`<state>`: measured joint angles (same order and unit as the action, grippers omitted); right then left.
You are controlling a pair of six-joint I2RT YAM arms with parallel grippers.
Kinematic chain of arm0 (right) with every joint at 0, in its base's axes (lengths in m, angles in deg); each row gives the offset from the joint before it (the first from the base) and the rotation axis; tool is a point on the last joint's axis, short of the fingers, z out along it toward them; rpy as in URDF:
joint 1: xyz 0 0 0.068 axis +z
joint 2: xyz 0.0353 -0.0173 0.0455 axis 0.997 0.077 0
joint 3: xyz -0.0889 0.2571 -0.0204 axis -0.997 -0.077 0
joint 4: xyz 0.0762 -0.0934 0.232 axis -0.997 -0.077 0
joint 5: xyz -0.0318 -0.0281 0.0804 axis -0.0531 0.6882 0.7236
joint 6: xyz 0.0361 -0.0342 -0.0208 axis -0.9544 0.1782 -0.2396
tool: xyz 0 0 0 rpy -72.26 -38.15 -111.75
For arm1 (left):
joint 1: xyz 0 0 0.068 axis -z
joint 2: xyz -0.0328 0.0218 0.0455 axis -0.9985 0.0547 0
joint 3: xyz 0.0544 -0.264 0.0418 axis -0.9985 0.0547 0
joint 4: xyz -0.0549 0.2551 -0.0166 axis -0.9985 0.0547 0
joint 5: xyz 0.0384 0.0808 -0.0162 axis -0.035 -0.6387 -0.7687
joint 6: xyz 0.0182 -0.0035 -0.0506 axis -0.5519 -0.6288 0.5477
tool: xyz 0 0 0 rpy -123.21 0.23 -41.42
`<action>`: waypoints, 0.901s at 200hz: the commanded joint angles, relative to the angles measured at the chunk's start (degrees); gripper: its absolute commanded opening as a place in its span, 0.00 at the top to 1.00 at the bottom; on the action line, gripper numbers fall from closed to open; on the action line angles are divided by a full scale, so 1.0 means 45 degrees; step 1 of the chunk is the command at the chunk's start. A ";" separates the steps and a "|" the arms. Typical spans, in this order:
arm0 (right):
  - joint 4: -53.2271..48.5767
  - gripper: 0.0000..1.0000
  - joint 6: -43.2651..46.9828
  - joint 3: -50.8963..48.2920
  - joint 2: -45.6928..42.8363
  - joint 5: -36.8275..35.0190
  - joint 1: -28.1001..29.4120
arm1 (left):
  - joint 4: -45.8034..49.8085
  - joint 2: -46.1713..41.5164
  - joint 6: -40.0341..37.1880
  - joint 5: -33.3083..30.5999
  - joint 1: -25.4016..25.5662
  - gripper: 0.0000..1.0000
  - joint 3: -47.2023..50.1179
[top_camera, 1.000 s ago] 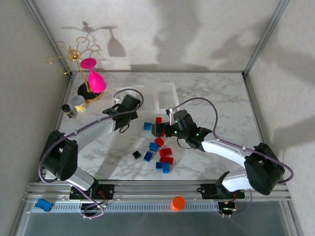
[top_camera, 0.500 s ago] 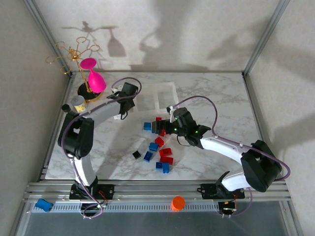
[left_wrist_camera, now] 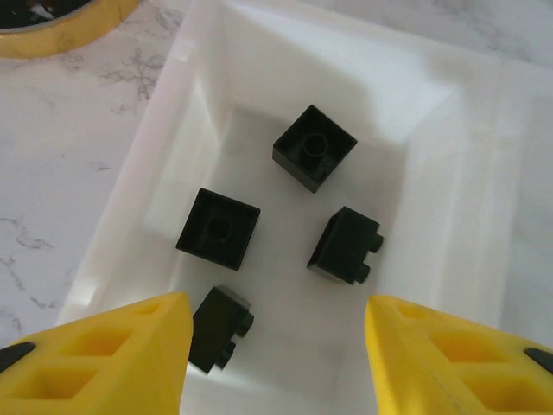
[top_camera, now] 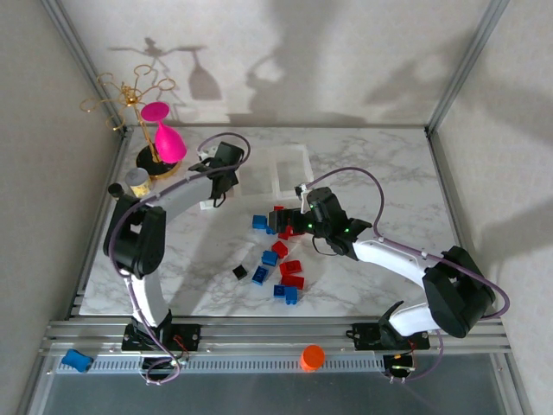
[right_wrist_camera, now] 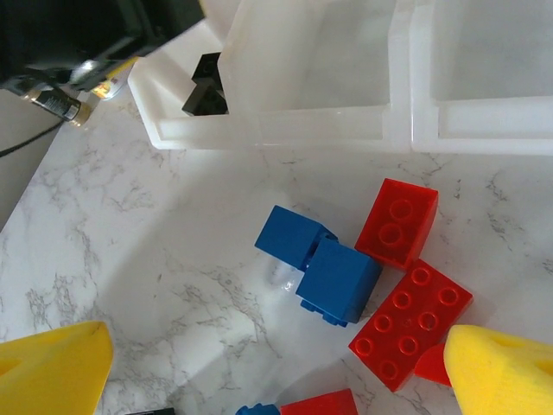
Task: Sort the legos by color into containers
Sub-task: Place the lego in the container, then pick up the lego from the middle-left of the table.
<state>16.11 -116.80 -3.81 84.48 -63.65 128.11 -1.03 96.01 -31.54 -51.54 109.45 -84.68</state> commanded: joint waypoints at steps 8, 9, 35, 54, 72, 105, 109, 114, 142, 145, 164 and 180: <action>0.0303 0.01 0.0564 0.0055 0.0114 0.0619 -0.0074 | 0.0272 -0.1753 0.0487 0.0086 0.0611 0.44 0.1136; 0.0313 0.01 0.0576 0.0041 0.0098 0.0664 -0.0074 | 0.0262 -0.1795 0.0514 0.0086 0.0637 0.44 0.1198; 0.0042 0.01 0.0626 -0.0120 0.0092 0.0678 -0.0074 | 0.0169 -0.3052 0.1445 0.0104 0.1284 0.43 0.2654; -0.0173 0.01 0.0637 -0.0311 -0.0094 0.0680 -0.0035 | 0.0421 -0.4062 0.2202 -0.0047 0.1991 0.43 0.3624; -0.0398 0.01 0.0700 -0.0565 -0.0338 0.0650 0.0080 | 0.0218 -0.5245 0.2770 0.0009 0.2874 0.40 0.4843; -0.1152 0.01 0.1038 -0.0880 -0.0517 0.0261 0.0389 | 0.1270 -0.7016 0.4480 -0.0056 0.4032 0.39 0.6502; -0.1239 0.01 0.1003 -0.0901 -0.0515 0.0251 0.0404 | 0.1391 -0.7235 0.4685 -0.0071 0.4207 0.39 0.6684; -0.1323 0.01 0.0956 -0.0944 -0.0562 0.0275 0.0453 | 0.1519 -0.7458 0.4947 -0.0061 0.4411 0.38 0.6896; -0.1374 0.01 0.0849 -0.1418 -0.0992 0.0242 0.0888 | 0.2151 -0.8474 0.6263 0.0413 0.5583 0.34 0.7750; -0.1386 0.01 0.0833 -0.1458 -0.1034 0.0208 0.0930 | 0.2269 -0.8518 0.6428 0.0381 0.5727 0.34 0.7787; -0.1397 0.01 0.0762 -0.1735 -0.1198 0.0261 0.0987 | 0.2550 -0.8619 0.7217 0.0493 0.6630 0.32 0.8064; -0.1343 0.01 0.0655 -0.1897 -0.1227 0.0258 0.1089 | 0.2824 -0.8360 0.7770 0.0478 0.7251 0.31 0.8077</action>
<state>10.88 -113.67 -10.81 80.13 -62.01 132.30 7.54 58.02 -4.24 -49.68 138.72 -49.36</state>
